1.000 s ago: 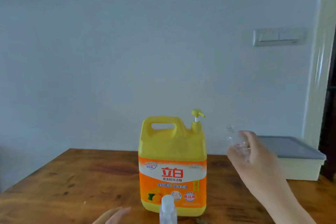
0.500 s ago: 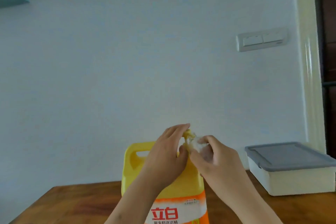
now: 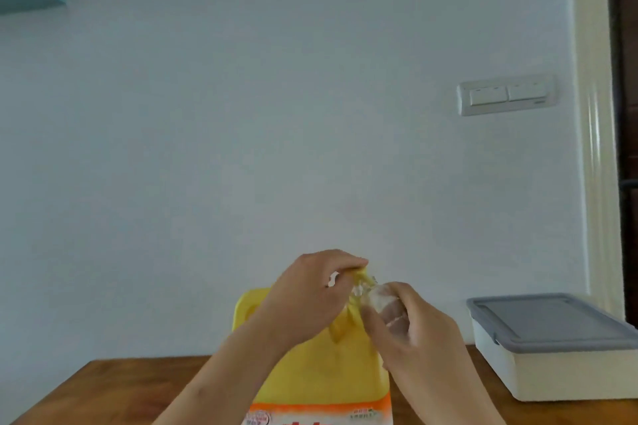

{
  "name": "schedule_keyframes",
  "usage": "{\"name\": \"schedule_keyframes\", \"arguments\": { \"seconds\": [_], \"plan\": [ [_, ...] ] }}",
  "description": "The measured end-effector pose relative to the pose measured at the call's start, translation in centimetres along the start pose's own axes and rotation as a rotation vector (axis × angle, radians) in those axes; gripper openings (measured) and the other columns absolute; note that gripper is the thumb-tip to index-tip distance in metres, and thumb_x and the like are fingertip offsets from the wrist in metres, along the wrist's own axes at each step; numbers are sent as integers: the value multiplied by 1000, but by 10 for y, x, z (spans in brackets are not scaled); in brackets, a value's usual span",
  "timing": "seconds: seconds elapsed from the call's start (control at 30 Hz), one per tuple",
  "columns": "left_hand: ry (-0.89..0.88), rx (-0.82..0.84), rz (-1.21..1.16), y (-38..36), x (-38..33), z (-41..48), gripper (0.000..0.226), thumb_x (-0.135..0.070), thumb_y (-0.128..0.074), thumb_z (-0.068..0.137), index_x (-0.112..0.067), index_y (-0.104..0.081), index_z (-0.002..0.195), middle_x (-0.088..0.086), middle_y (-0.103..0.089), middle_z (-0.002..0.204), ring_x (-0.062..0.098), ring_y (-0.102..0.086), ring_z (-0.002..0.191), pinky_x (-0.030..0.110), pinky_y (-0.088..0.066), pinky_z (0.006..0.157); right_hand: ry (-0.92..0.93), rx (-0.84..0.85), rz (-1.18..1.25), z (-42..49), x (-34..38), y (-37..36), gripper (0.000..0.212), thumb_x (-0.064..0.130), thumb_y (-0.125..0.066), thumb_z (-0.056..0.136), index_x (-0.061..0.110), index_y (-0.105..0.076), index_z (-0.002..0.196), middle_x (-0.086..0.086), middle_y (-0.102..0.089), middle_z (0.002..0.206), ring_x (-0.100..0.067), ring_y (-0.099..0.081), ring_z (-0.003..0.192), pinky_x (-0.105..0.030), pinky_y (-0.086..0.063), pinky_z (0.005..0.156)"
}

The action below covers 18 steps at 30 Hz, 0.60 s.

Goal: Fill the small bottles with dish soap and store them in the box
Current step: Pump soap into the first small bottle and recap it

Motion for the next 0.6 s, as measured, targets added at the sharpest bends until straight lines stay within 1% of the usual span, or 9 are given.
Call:
{"name": "schedule_keyframes", "arguments": {
  "seconds": [0.1,0.17,0.23,0.3,0.37,0.43,0.47,0.53,0.6],
  "plan": [
    [92,161,-23,8,0,38,33,-29,-45,86,-31,-78,89,-21,-73,91,-4,-65,86,22,-51,78,28,-26,-28,3,4,1,16,47,-59,84,40,-57,99,12,-63,87,-1,-61,69,-11,-44,64],
    [162,321,-17,-7,-2,60,34,-26,-45,89,-24,-78,82,-11,-75,83,8,-65,77,23,-49,70,54,-43,-67,4,7,2,12,44,-60,85,45,-52,93,14,-61,89,3,-59,71,-6,-41,64],
    [259,516,-2,-35,-1,72,38,-30,-41,95,-18,-78,91,-3,-74,84,16,-58,73,24,-45,65,45,-34,-67,5,5,1,14,45,-60,85,49,-47,86,18,-59,87,8,-57,73,-4,-40,62],
    [389,645,-24,-59,7,69,44,-35,-37,99,-11,-72,108,2,-70,91,21,-55,76,28,-45,63,28,-29,-46,7,2,-2,13,46,-59,84,48,-46,85,19,-58,84,15,-52,81,-4,-40,63],
    [459,669,-79,-77,15,63,43,-35,-36,101,-7,-66,115,0,-65,91,23,-56,81,31,-46,66,17,-30,-37,8,-3,-3,13,46,-60,82,47,-48,88,18,-58,83,17,-49,86,-4,-40,66],
    [424,659,-37,-91,19,60,36,-27,-35,102,-8,-64,110,0,-62,92,25,-53,87,35,-44,73,-5,0,-64,10,-13,-6,14,47,-59,81,48,-46,84,16,-58,87,11,-52,82,-1,-37,68],
    [377,663,32,-94,19,58,35,-25,-33,102,-9,-63,108,3,-62,99,26,-53,92,36,-42,78,-13,35,-108,10,-16,-11,15,47,-59,80,48,-45,86,16,-57,89,9,-52,77,-1,-37,68],
    [366,639,108,-93,20,56,40,-21,-28,102,-8,-62,120,6,-61,124,25,-56,105,37,-43,86,-10,64,-178,11,-17,-18,27,48,-58,82,45,-48,106,18,-52,93,9,-48,74,-3,-37,61],
    [412,643,70,-90,22,55,42,-24,-28,102,-11,-60,127,5,-59,131,25,-57,112,38,-46,91,0,51,-200,11,-14,-22,48,48,-56,85,39,-43,130,21,-51,101,5,-49,81,-4,-33,61]
  ]
}}
Point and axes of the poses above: each hand's wrist, its own z-axis towards the middle knuckle, its own y-axis out of the back of the hand, x = y × z, the point moved 9 cm from there along z, towards the middle knuckle
